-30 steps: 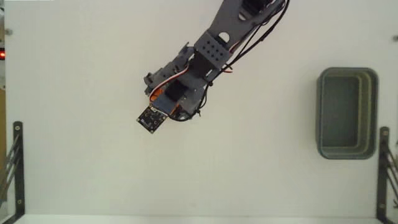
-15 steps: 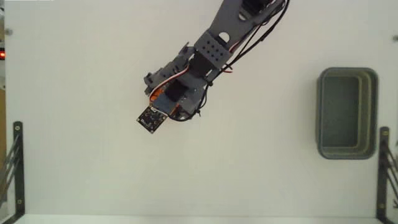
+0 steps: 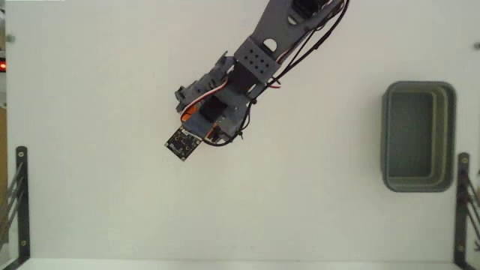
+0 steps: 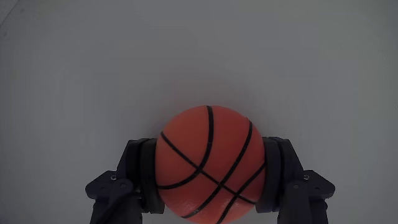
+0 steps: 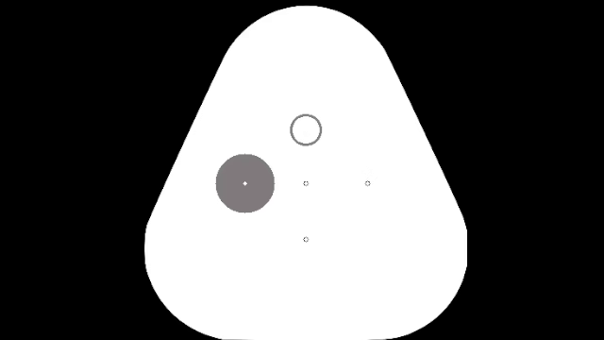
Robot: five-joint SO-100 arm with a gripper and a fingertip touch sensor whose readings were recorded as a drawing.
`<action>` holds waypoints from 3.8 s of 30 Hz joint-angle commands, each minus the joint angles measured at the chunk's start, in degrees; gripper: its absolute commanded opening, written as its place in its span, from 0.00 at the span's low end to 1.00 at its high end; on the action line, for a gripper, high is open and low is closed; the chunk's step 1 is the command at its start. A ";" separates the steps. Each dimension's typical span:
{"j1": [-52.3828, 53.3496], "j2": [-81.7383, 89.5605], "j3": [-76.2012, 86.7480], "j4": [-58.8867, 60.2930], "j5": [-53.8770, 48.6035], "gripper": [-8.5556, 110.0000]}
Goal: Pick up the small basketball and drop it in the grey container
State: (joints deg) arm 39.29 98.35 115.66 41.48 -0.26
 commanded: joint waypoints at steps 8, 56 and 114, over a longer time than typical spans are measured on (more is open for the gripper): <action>0.05 3.63 -6.59 5.82 0.26 0.72; 0.05 0.90 -35.57 32.07 0.26 0.72; -30.85 -2.37 -44.32 37.59 0.26 0.72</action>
State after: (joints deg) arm 11.07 95.10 73.74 78.31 -0.26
